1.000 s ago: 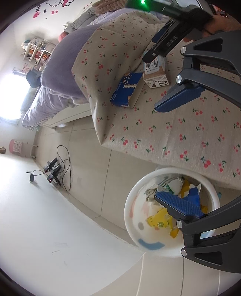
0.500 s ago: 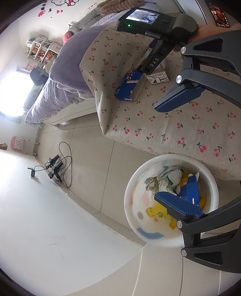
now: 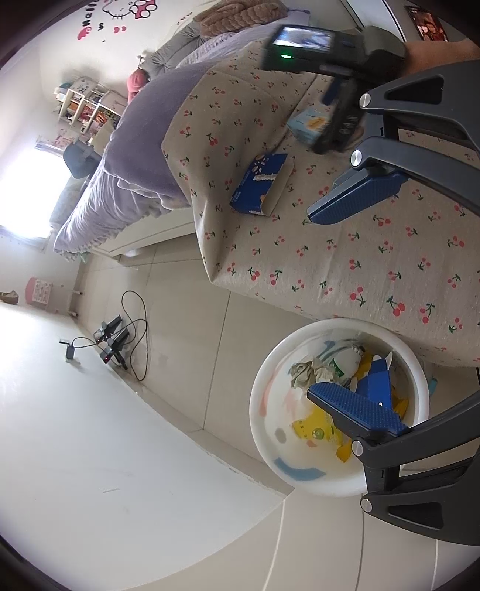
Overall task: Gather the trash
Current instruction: 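Grasp the white-and-blue milk carton with the right tool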
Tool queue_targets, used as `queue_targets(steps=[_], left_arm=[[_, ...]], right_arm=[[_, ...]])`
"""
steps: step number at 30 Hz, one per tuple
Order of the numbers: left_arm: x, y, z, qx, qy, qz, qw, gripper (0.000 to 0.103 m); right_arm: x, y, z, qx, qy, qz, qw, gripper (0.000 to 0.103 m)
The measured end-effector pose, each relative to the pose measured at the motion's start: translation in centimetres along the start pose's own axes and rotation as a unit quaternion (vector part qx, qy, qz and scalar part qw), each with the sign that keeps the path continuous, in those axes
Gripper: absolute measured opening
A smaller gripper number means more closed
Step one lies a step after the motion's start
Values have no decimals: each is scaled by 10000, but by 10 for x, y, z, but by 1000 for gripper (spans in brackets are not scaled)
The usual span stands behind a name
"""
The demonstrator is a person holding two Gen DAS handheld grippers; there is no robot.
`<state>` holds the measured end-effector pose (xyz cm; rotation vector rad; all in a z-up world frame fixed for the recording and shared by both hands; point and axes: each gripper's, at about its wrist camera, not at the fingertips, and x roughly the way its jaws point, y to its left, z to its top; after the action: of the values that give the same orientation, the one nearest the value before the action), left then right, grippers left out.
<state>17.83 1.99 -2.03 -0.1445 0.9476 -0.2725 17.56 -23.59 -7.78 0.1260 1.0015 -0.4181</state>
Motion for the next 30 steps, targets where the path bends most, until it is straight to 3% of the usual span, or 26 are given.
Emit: queue_targets(steps=[3,8,14,17,18,19,30], left_arm=[[-3,-1,1,-18,-26,-77,10000,89],[-13,-5,1,-13,-98,-195,9998,89],[-22,-6,-6,59,-129,-244,9996,89],[-22,-11,-9,138,-83,-255,9995,89],[-21,-14,-9,153,-68,-271,9995,89],[-19,-17,-10,174,-44,-294,9994,89],[11,-82,-12,521,141,-507,9973,89]], right_arm=[[1,-18,-16,-38,304,62,9995,98],[-4,-39,-36,-71,452,-209,9987,98],[-4,-57,-48,293,461,59,9985,95],[-2,-66,-54,369,527,310,9974,75],[-4,-65,-56,319,552,392,9972,59],[-6,-63,-58,253,559,440,9971,56],[-70,-98,-68,-163,-357,420,9983,56]])
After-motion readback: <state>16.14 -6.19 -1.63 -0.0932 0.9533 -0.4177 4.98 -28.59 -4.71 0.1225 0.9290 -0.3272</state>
